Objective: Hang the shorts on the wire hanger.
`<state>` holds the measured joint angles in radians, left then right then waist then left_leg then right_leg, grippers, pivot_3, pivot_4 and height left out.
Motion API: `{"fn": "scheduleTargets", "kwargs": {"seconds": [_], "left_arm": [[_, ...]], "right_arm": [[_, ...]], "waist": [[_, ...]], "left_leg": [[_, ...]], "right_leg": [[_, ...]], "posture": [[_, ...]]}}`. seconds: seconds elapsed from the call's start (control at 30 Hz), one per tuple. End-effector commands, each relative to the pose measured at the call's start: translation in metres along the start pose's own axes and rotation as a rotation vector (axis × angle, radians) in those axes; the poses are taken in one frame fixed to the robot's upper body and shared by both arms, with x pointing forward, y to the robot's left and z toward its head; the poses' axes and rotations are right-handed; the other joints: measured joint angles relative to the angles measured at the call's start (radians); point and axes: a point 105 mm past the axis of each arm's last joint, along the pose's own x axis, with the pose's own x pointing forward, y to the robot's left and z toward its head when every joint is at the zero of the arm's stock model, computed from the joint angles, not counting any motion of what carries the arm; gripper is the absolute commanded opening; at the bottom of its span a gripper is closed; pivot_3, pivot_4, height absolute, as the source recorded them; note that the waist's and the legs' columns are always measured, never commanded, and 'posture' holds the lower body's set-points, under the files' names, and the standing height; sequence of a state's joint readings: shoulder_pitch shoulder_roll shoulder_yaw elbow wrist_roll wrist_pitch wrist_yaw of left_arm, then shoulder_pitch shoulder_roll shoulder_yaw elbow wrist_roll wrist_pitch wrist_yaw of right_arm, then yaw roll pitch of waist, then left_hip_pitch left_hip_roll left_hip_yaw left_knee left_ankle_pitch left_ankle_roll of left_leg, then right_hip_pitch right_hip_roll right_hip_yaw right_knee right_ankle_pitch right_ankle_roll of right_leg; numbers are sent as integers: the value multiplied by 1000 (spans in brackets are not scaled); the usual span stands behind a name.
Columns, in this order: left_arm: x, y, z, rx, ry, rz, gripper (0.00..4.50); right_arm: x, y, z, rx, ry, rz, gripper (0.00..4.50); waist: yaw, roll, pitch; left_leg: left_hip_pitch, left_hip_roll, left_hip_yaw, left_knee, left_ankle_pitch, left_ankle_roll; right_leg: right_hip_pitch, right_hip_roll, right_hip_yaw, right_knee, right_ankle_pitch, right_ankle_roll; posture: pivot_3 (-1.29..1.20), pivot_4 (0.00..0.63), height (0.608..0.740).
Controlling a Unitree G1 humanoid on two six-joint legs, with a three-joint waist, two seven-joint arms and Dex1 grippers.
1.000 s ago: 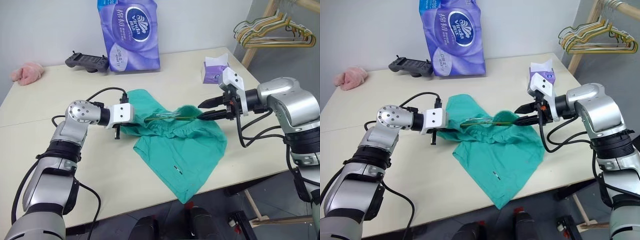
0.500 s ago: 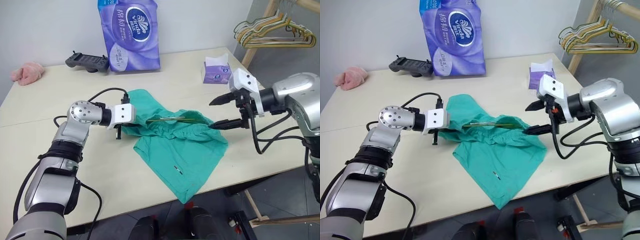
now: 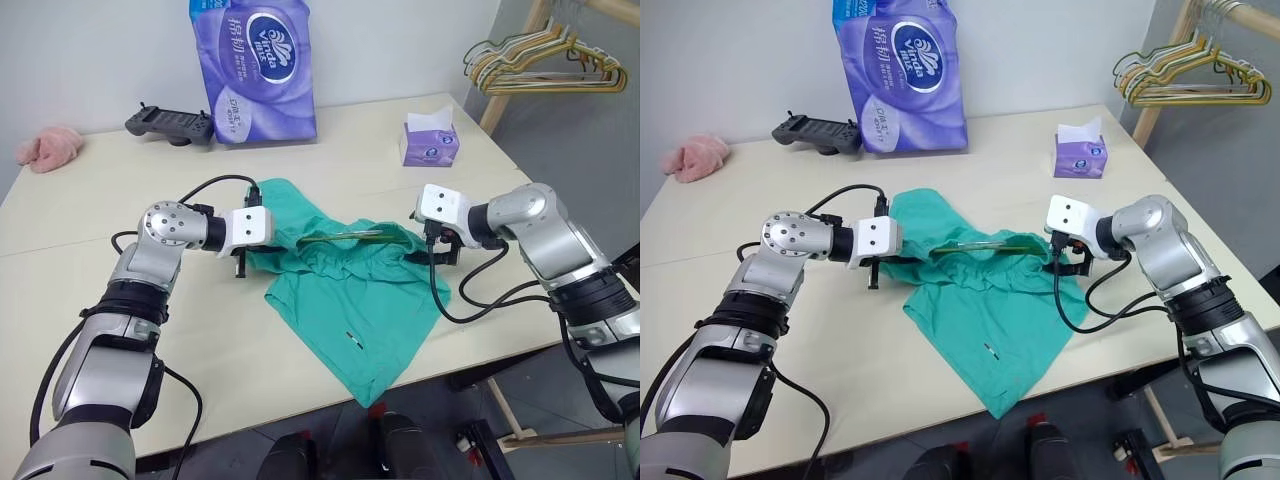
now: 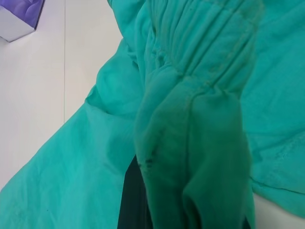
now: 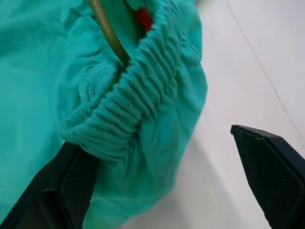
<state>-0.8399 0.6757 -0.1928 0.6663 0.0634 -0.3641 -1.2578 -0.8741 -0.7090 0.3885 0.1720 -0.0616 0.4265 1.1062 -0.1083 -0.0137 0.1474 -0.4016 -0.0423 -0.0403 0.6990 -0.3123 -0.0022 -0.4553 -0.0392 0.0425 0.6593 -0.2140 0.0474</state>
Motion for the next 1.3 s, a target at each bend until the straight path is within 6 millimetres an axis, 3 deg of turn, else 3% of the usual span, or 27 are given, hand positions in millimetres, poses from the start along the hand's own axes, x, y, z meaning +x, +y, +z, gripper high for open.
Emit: {"fn": "scheduleTargets", "kwargs": {"seconds": [0.03, 0.43, 0.9, 1.23, 1.3], "left_arm": [[-7, 9, 11, 44, -23, 36, 196], [-7, 8, 13, 39, -29, 42, 196], [-12, 9, 13, 31, -23, 60, 196], [-13, 10, 14, 26, -25, 70, 196], [-13, 10, 14, 26, -25, 70, 196]], "right_arm": [[1, -5, 14, -44, -37, -24, 4492], [12, -5, 25, -65, -75, 3, 4492], [21, -13, 22, -249, -18, -45, 30], [18, -16, 22, -232, -21, -46, 30], [12, -15, 24, -195, -36, -8, 608]], "waist": [[-2, 0, 0], [-3, 0, 0], [-3, 0, 0], [-2, 0, 0], [-2, 0, 0]], "left_leg": [[0, 0, 0, 0, 0, 0], [0, 0, 0, 0, 0, 0], [0, 0, 0, 0, 0, 0], [0, 0, 0, 0, 0, 0], [0, 0, 0, 0, 0, 0]], "right_leg": [[0, 0, 0, 0, 0, 0], [0, 0, 0, 0, 0, 0], [0, 0, 0, 1, 0, 0], [0, 0, 0, 1, 0, 0], [0, 0, 0, 1, 0, 0]], "posture": [[-115, 118, 740], [-110, 120, 740], [-83, 125, 740], [-81, 127, 740], [-81, 127, 740]]}}
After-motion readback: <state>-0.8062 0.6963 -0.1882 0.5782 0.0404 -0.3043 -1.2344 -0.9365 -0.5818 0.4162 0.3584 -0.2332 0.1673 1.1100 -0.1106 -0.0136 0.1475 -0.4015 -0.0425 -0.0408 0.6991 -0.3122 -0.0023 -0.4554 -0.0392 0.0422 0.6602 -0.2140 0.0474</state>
